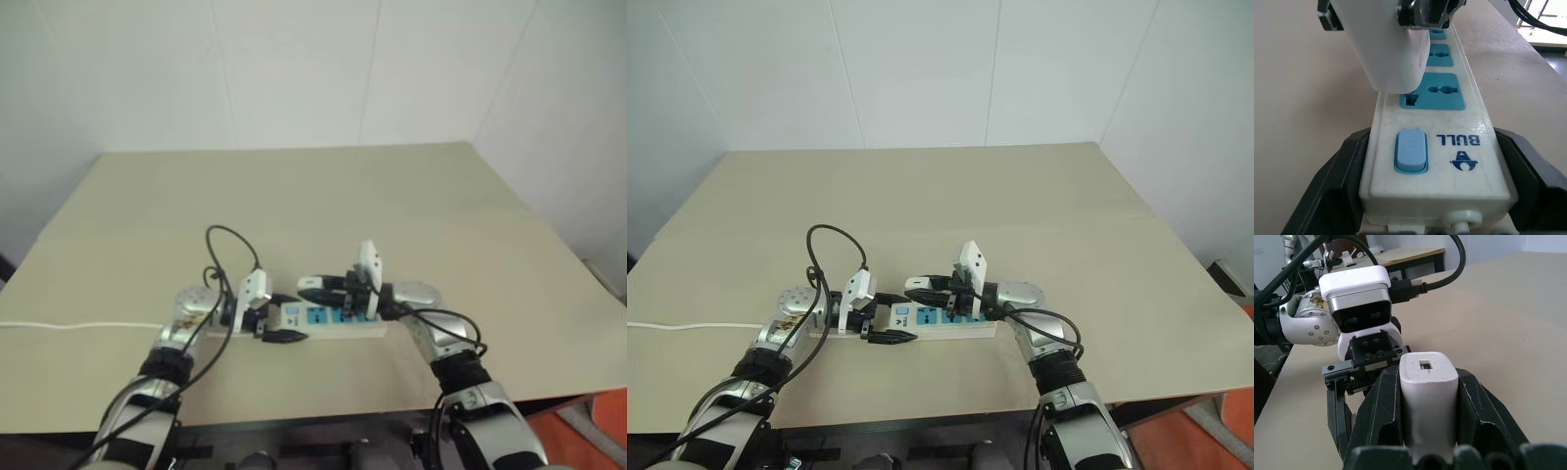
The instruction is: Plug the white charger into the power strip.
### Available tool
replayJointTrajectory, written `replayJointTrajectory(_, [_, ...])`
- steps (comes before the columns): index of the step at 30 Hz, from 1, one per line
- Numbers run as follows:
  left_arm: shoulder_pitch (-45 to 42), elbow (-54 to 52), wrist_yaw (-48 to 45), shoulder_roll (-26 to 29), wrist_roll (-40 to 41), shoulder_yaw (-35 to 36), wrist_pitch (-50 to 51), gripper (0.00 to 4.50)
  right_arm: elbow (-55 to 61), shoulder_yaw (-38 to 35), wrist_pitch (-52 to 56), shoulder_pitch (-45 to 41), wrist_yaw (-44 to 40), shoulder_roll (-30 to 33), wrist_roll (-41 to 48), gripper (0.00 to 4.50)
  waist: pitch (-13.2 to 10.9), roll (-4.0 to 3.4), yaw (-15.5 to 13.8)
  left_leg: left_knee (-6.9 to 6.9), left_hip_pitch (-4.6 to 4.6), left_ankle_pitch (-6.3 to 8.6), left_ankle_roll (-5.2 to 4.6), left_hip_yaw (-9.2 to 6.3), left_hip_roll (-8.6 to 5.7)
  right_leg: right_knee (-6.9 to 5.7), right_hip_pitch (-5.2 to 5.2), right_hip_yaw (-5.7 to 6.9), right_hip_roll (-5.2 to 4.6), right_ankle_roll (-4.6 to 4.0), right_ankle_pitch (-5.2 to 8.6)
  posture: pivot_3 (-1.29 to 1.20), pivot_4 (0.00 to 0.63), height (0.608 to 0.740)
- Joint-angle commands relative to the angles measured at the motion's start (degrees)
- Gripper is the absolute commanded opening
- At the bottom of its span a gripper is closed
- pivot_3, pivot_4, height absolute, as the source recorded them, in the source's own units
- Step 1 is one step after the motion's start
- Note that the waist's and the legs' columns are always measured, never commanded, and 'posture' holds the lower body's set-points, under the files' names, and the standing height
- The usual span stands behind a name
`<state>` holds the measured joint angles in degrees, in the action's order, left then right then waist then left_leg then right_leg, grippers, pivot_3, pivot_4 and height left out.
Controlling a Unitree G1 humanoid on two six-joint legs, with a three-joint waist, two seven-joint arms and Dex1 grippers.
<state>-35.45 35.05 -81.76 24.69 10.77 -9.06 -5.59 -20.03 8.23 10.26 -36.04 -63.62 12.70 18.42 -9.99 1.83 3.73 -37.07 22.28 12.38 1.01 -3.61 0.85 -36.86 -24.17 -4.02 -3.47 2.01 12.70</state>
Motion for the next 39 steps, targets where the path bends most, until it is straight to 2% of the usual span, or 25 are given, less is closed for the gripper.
replayJointTrajectory(1, [0.8, -0.3, -0.8, 0.9, -1.3, -1.4, 0.5, 3.31, 1.7, -0.4, -2.4, -0.6, -1.1, 0.2, 0.4, 1.10, 0.0, 0.00, 0.0, 0.00, 0.00, 0.00, 0.00, 0.00, 0.00, 0.00, 0.00, 0.00, 0.00, 0.00, 0.00, 0.00, 0.150, 0.740])
replayJointTrajectory(31, [0.5, -0.1, -0.8, 1.7, -1.4, -1.1, 0.6, 3.31, -2.5, 0.4, -10.1, 0.7, -2.6, -0.9, -2.2, 1.10, 0.0, 0.00, 0.1, 0.00, -0.01, 0.00, 0.00, 0.00, 0.00, 0.00, 0.00, 0.00, 0.00, 0.00, 0.00, 0.00, 0.150, 0.740])
replayJointTrajectory(39, [0.3, -0.3, -0.9, 2.2, -1.3, -1.0, 0.9, 3.31, -6.9, 0.9, -14.2, 0.4, -2.0, -1.9, -4.2, 1.10, 0.0, 0.01, 0.3, 0.02, -0.05, 0.00, 0.00, 0.00, 0.01, -0.01, 0.02, -0.01, 0.00, 0.00, 0.00, 0.00, 0.150, 0.740])
